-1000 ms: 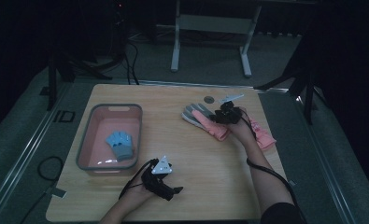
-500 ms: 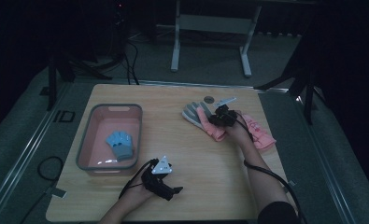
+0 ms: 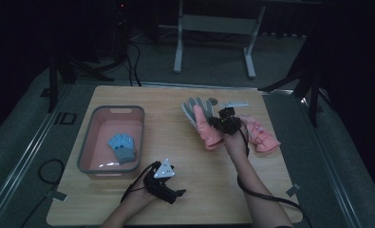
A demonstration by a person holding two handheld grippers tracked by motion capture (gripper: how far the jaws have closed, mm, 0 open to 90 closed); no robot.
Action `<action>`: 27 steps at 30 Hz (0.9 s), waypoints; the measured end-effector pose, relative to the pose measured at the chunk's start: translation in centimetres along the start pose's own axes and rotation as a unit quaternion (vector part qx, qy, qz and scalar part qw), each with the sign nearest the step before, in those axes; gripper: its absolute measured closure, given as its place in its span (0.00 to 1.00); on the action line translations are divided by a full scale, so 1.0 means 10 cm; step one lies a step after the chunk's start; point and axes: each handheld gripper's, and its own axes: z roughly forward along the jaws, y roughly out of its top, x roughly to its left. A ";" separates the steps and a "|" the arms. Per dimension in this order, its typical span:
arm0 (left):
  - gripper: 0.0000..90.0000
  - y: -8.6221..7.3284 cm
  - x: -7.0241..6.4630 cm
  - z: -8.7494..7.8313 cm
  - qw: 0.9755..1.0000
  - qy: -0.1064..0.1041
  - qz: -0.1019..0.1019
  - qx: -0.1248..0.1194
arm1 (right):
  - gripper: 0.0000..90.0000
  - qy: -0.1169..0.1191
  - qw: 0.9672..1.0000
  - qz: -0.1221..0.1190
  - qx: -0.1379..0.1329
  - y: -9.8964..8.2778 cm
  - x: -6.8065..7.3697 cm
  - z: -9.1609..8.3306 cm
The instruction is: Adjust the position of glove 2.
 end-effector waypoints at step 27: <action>0.04 -0.02 -0.01 0.01 1.000 -0.002 0.007 -0.001 | 0.82 -0.091 0.983 0.162 0.003 -0.72 0.32 0.07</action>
